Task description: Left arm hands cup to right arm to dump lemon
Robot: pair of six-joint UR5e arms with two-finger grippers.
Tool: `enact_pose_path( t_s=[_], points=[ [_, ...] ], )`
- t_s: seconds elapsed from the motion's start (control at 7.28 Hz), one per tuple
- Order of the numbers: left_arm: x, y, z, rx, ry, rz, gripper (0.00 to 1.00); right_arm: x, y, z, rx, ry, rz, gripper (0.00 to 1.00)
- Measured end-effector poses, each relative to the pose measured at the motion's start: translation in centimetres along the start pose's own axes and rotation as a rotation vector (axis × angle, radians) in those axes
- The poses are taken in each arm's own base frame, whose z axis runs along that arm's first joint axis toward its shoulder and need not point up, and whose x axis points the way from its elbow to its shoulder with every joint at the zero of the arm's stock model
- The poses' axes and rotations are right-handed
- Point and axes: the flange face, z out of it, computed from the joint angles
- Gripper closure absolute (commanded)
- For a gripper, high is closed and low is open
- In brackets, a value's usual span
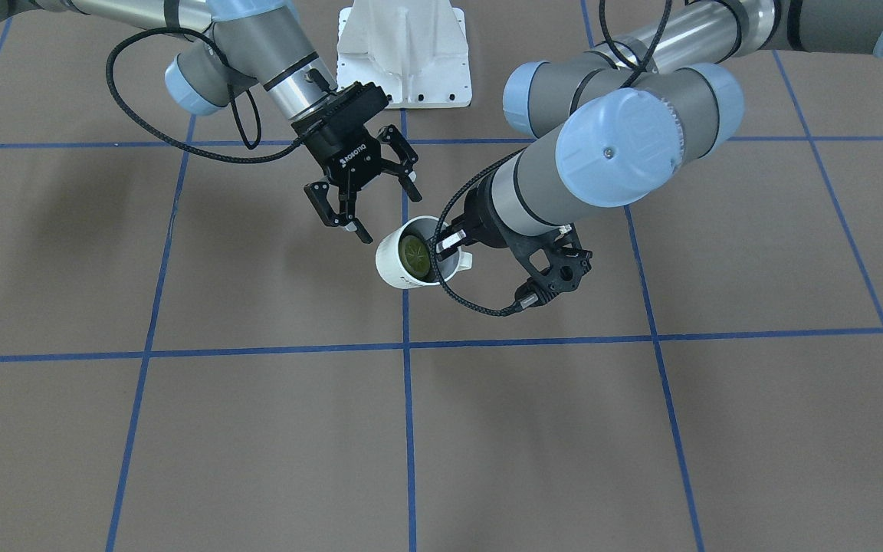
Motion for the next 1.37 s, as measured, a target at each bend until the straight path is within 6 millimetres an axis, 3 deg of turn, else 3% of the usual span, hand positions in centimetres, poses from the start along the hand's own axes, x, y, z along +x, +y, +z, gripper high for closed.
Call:
enact_pose_path(
  t_s=[1.37],
  points=[
    [-0.4, 1.2, 0.7, -0.010, -0.005, 0.010, 1.00, 0.2, -0.1, 0.1, 0.009, 0.019, 0.001, 0.01]
  ],
)
